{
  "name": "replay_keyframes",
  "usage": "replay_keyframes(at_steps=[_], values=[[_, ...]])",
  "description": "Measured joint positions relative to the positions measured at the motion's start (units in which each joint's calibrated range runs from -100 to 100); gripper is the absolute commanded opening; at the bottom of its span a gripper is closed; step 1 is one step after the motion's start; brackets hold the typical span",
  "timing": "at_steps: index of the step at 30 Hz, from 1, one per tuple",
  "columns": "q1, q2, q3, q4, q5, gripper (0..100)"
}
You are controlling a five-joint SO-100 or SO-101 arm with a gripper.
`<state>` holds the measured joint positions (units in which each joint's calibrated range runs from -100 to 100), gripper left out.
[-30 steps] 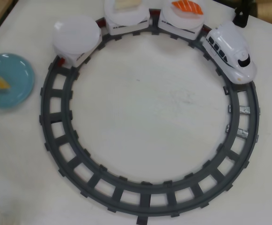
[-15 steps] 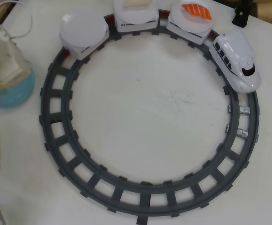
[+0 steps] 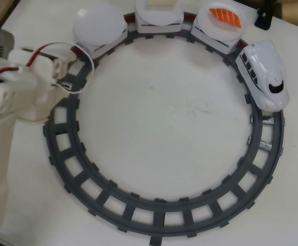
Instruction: Pick up the sushi from the Shinkansen and put it on the blue dish
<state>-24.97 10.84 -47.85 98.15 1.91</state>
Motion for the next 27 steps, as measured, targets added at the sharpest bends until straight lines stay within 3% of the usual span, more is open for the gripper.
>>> replay_keyframes(at_steps=[9,15,22,27], values=[[0.2,-14.3,19.4,-2.4,-0.6,19],[0.4,-30.5,48.3,-15.0,-0.6,19],[-9.9,-52.1,80.6,-23.9,-0.6,19],[-18.5,-58.0,84.2,-24.0,-1.5,19]])
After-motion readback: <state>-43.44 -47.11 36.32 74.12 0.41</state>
